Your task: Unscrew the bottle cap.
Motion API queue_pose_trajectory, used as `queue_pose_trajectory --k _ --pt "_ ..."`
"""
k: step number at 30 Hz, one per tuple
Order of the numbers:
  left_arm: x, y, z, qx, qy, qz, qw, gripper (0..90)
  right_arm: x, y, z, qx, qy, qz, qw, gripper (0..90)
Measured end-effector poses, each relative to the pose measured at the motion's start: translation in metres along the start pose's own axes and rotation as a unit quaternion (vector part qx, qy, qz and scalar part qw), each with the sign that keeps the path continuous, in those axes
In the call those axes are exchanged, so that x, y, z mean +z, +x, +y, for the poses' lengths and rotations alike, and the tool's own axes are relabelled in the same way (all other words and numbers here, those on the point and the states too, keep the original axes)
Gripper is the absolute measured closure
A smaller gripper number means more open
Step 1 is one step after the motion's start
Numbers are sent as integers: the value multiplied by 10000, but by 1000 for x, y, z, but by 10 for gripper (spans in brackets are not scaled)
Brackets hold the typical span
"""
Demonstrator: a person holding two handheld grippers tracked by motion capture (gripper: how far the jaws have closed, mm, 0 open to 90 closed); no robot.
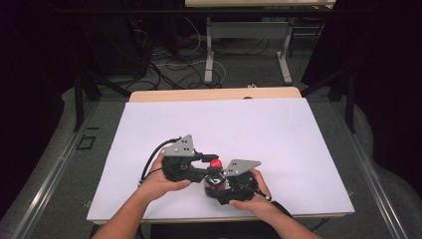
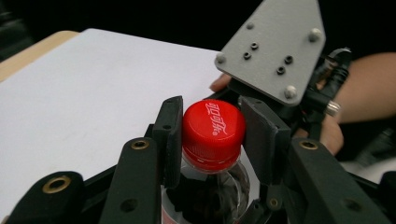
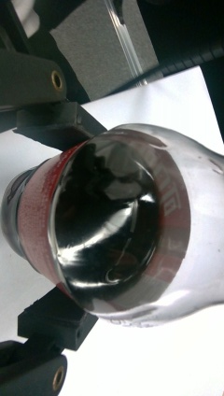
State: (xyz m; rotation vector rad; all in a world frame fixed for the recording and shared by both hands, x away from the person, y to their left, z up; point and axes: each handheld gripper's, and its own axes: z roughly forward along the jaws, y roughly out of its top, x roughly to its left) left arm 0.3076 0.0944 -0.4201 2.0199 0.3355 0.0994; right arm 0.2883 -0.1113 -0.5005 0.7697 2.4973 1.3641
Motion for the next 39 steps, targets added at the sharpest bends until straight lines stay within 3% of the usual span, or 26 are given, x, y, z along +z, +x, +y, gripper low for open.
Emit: queue_pose_trajectory --k 3,4,5,7,10,12,16,17,19,22,23,24,26,28,29,36,39 --pt "4 -14 2 -202 -94 687 9974 611 0 -1 0 31 -99 -181 9998 289" --pt "10 -25 3 -498 -228 1177 9915 611 -1 -3 0 76 -117 -321 9994 289" --pt "10 -25 3 -498 -228 1177 9915 611 -1 -3 0 76 -117 -321 9994 289" --pt "17 -37 3 -664 -300 1749 9819 611 -2 -3 0 107 -127 -470 9988 289" --pt "25 -51 2 -620 -379 2225 9722 610 -2 -3 0 92 -107 -571 9983 289" --pt "27 -56 2 -610 -360 2374 9688 608 -2 -4 -1 62 -89 -529 9985 289" --pt "23 -49 5 -622 -325 2139 9743 539 -3 -6 -1 66 -68 -377 9992 289" --pt "19 -46 7 -631 -322 2012 9770 514 -3 -5 -1 104 -99 -384 9992 289" --pt "12 -38 12 -643 -276 1636 9841 470 -3 -6 -1 97 -99 -288 9995 289" --pt "1 -24 18 -411 -147 923 9948 428 -3 -5 0 84 -154 -142 9997 289" --pt "-5 -11 18 -146 -91 355 9992 424 -4 -3 1 57 -160 -21 9999 289" --pt "-5 -11 18 -146 -91 355 9992 425 -4 -3 1 2 -189 -19 9998 289" --pt "-9 0 17 -99 -99 -368 9992 432 -4 0 2 -57 -205 69 9998 289" --pt "-11 7 15 74 -78 -878 9961 444 -5 1 2 -91 -136 180 9997 289" --pt "-11 10 15 104 -68 -978 9951 452 -3 2 2 -130 -209 177 9995 289" --pt "-11 18 14 272 119 -1233 9919 597 -2 7 2 -331 -202 362 9986 289" --pt "-13 16 15 433 215 -1179 9918 606 -2 8 2 -340 -154 363 9986 289"
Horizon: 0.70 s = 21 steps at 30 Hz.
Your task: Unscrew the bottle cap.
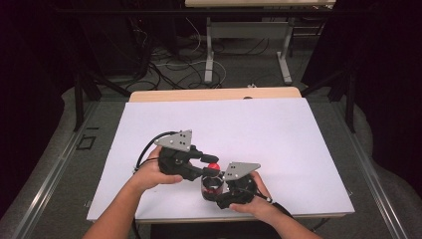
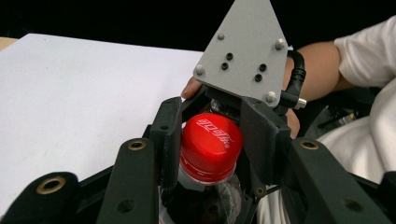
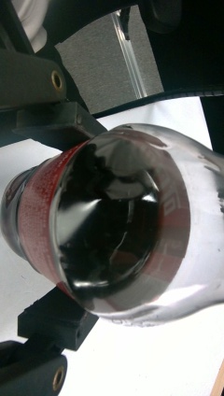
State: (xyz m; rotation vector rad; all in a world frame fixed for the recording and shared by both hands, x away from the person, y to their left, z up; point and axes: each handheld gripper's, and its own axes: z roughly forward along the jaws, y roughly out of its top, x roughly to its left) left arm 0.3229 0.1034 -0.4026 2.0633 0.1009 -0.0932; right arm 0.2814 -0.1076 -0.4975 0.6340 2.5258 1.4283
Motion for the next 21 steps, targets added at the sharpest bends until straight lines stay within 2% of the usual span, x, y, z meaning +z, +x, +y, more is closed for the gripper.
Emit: queue_pose_trajectory --k 1,2,3,5,6,7,8,10,11,12,13,14,17,18,19,21 --pt "0 -1 0 -73 -23 66 9999 609 1 -1 0 -71 4 38 10000 289" --pt "1 -2 0 -75 -38 169 9998 612 1 -1 0 30 -46 -49 10000 289" --pt "1 -4 0 -87 -59 309 9995 612 1 -1 0 30 -46 -49 10000 289" --pt "3 -9 0 -172 -136 628 9978 613 -1 -2 0 130 38 -100 9999 289" --pt "5 -13 0 -233 -164 819 9962 615 -1 -4 0 141 -37 -259 9996 289" --pt "11 -22 0 -407 -262 1267 9908 615 -2 -4 0 210 26 -295 9993 289" --pt "11 -22 0 -407 -262 1267 9908 615 -1 -5 -1 224 -22 -363 9991 289" --pt "20 -34 1 -537 -267 1847 9810 616 -1 -6 -1 276 7 -449 9986 289" --pt "25 -38 1 -631 -290 2116 9749 616 -1 -7 -1 323 82 -554 9979 289" --pt "30 -43 1 -735 -362 2369 9681 616 -1 -7 -1 323 82 -554 9979 289" --pt "34 -47 2 -785 -363 2557 9629 616 0 -8 -2 330 45 -580 9978 289" --pt "37 -49 2 -830 -371 2665 9595 616 0 -8 -3 407 45 -600 9974 289" --pt "42 -51 4 -976 -406 2906 9510 615 0 -10 -3 456 79 -624 9970 289" --pt "42 -51 4 -1119 -449 2921 9488 614 0 -11 -4 493 38 -640 9967 289" --pt "42 -51 5 -1162 -458 2954 9472 611 -1 -12 -4 489 49 -638 9968 289" --pt "39 -49 5 -1155 -509 2925 9479 594 -2 -12 -3 542 104 -555 9969 289"
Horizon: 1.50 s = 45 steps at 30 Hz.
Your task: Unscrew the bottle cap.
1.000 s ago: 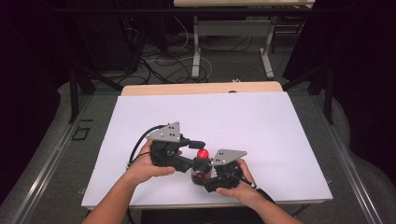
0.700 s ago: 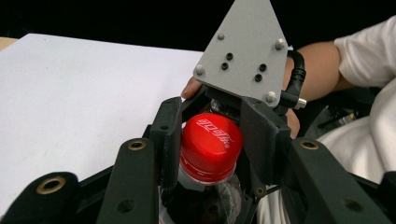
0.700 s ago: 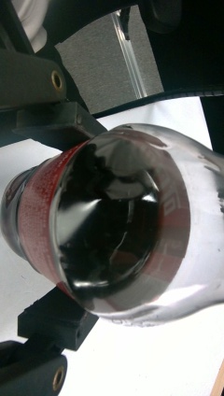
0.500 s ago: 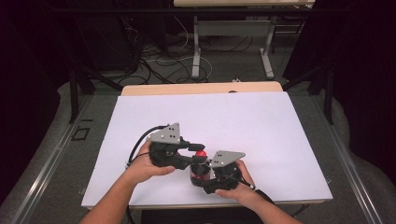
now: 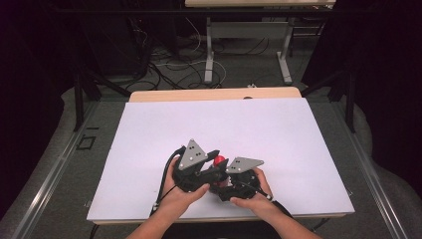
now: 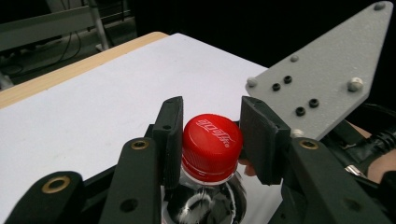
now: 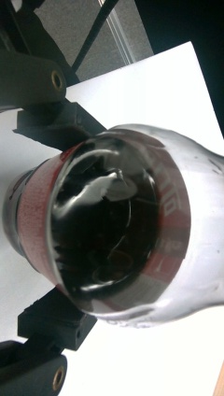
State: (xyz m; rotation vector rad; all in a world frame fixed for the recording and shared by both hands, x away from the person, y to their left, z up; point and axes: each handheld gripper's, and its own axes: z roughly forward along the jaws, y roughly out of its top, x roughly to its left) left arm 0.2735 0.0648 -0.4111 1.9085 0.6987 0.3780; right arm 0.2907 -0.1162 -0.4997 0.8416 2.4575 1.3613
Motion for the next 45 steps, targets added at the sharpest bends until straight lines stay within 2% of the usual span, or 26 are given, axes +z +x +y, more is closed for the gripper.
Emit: queue_pose_trajectory --k 2,4,5,6,7,8,9,12,13,16,19,20,22,23,25,26,27,28,29,30,32,34,36,38,41,45 --pt "-3 7 4 49 -14 -122 9999 522 1 0 0 -58 -180 35 9998 289" --pt "-6 19 9 12 -5 -557 9984 447 -2 1 1 -104 -166 84 9998 289" --pt "-7 26 11 57 -5 -846 9964 424 -2 1 2 -118 -171 119 9997 289" --pt "-8 40 14 242 50 -1427 9895 412 -3 3 3 -219 -189 206 9994 289" --pt "-8 40 14 242 50 -1427 9895 412 -3 3 3 -219 -189 206 9994 289" --pt "-6 50 14 362 164 -2067 9776 411 -3 5 3 -301 -160 300 9990 289" --pt "-6 50 14 362 164 -2067 9776 412 -2 6 3 -346 -164 306 9988 289" --pt "-2 57 12 701 306 -2801 9569 420 -3 8 4 -381 -79 403 9984 289" --pt "-1 59 11 775 369 -2899 9532 426 -2 8 3 -390 -144 388 9984 289" --pt "3 61 10 932 524 -3114 9443 480 -1 10 3 -457 -118 462 9978 289" --pt "6 62 9 1093 579 -3109 9424 589 1 11 3 -578 -81 535 9969 289" --pt "6 62 8 1047 549 -3151 9417 600 1 12 2 -556 -78 576 9968 289" --pt "5 60 7 1002 471 -3030 9465 604 1 13 2 -551 -68 582 9968 289" --pt "4 59 6 951 435 -2904 9512 605 1 13 3 -546 -91 529 9971 289" --pt "2 56 4 857 331 -2541 9628 608 0 11 3 -468 -72 472 9978 289" --pt "1 52 3 750 248 -2202 9723 610 -1 8 3 -416 -75 312 9986 290" --pt "1 52 3 750 248 -2202 9723 610 -1 8 3 -416 -75 312 9986 290" --pt "0 48 2 654 198 -1935 9787 611 -1 6 3 -335 -125 164 9992 290" --pt "0 44 1 582 155 -1729 9831 611 -1 6 3 -276 -111 94 9995 290" --pt "0 38 0 552 87 -1361 9891 612 -1 5 3 -270 -123 -24 9996 290" --pt "0 23 -3 288 -9 -788 9965 612 -1 5 3 -239 -125 -123 9996 290" --pt "2 9 -5 82 -71 -260 9996 614 -2 4 3 -224 -69 -221 9995 290" --pt "3 -3 -5 -33 -82 157 9998 614 -1 5 2 -246 -101 -333 9991 290" --pt "4 -10 -4 -90 -82 395 9991 614 -1 5 2 -221 -67 -296 9993 290" --pt "6 -11 -2 -94 -107 398 9991 610 -2 3 2 -162 -107 -256 9995 290" --pt "1 1 2 -120 -32 97 9999 526 -3 2 2 -156 -139 -183 9996 290"
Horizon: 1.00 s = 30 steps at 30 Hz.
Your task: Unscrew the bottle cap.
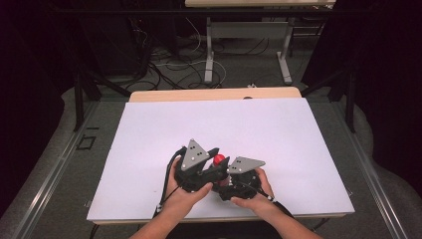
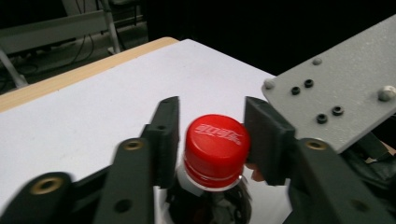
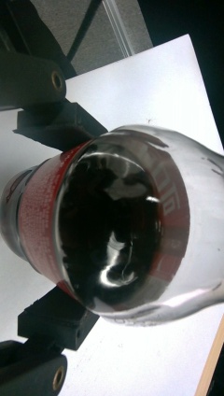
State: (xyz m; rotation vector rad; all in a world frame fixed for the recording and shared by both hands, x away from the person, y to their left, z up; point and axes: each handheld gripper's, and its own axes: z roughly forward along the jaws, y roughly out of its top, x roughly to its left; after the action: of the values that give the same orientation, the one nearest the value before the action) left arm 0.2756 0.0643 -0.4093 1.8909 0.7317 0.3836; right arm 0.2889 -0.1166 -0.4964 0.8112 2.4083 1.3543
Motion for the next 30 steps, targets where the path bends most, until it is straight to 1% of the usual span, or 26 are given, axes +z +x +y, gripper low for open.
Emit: queue_pose_trajectory --k 2,3,4,5,6,7,8,10,11,12,13,14,15,16,17,18,19,20,23,24,25,26,27,28,29,30 --pt "-6 8 5 49 125 -315 9994 443 0 0 0 -5 19 96 10000 290" --pt "-9 12 7 94 117 -408 9991 422 0 1 0 -61 34 137 9999 289" --pt "-13 16 10 211 136 -553 9982 415 0 2 1 -133 89 254 9995 290" --pt "-16 20 12 357 191 -783 9961 405 0 4 1 -153 18 283 9995 290" --pt "-18 25 14 433 294 -1027 9933 405 0 4 1 -153 18 283 9995 290" --pt "-19 31 15 601 338 -1266 9896 402 1 5 1 -166 4 337 9993 289" --pt "-19 35 16 694 393 -1574 9843 399 1 7 2 -237 12 424 9988 289" --pt "-18 45 15 794 533 -2044 9742 400 1 8 2 -243 -2 471 9986 290" --pt "-18 49 14 872 577 -2126 9715 402 1 9 2 -296 -7 514 9982 289" --pt "-17 52 13 963 573 -2167 9698 405 0 10 3 -326 43 611 9976 289" --pt "-15 56 12 980 623 -2344 9652 415 0 11 3 -373 -3 626 9973 289" --pt "-14 58 11 959 655 -2523 9607 444 1 13 3 -452 -22 673 9967 289" --pt "-12 60 9 947 649 -2666 9569 444 1 13 3 -452 -22 673 9967 289" --pt "-11 62 8 933 623 -2811 9531 456 1 13 3 -514 -18 724 9960 289" --pt "-10 62 7 972 667 -2926 9489 484 1 14 3 -502 37 754 9959 289" --pt "-9 63 6 972 653 -2999 9467 512 2 15 2 -511 -2 770 9957 289" --pt "-8 63 6 978 644 -3055 9450 545 2 16 2 -524 19 804 9954 289" --pt "-9 61 6 1065 621 -3035 9448 587 2 16 2 -506 30 802 9955 289" --pt "-7 58 5 1156 597 -2972 9459 601 3 15 2 -510 32 748 9959 289" --pt "-7 56 5 1133 588 -2905 9483 602 3 15 2 -511 34 739 9960 289" --pt "-7 54 4 1126 578 -2793 9518 604 3 15 1 -459 54 750 9961 289" --pt "-7 52 4 1069 547 -2655 9566 606 3 14 2 -458 94 761 9960 289" --pt "-8 50 3 1048 535 -2470 9618 607 4 14 1 -368 55 706 9968 289" --pt "-8 45 2 990 481 -2230 9686 609 4 11 1 -279 42 580 9979 290" --pt "-9 41 1 871 442 -2001 9749 609 4 11 1 -279 42 580 9979 290" --pt "-9 36 1 747 395 -1704 9817 610 3 10 1 -242 52 531 9983 290"
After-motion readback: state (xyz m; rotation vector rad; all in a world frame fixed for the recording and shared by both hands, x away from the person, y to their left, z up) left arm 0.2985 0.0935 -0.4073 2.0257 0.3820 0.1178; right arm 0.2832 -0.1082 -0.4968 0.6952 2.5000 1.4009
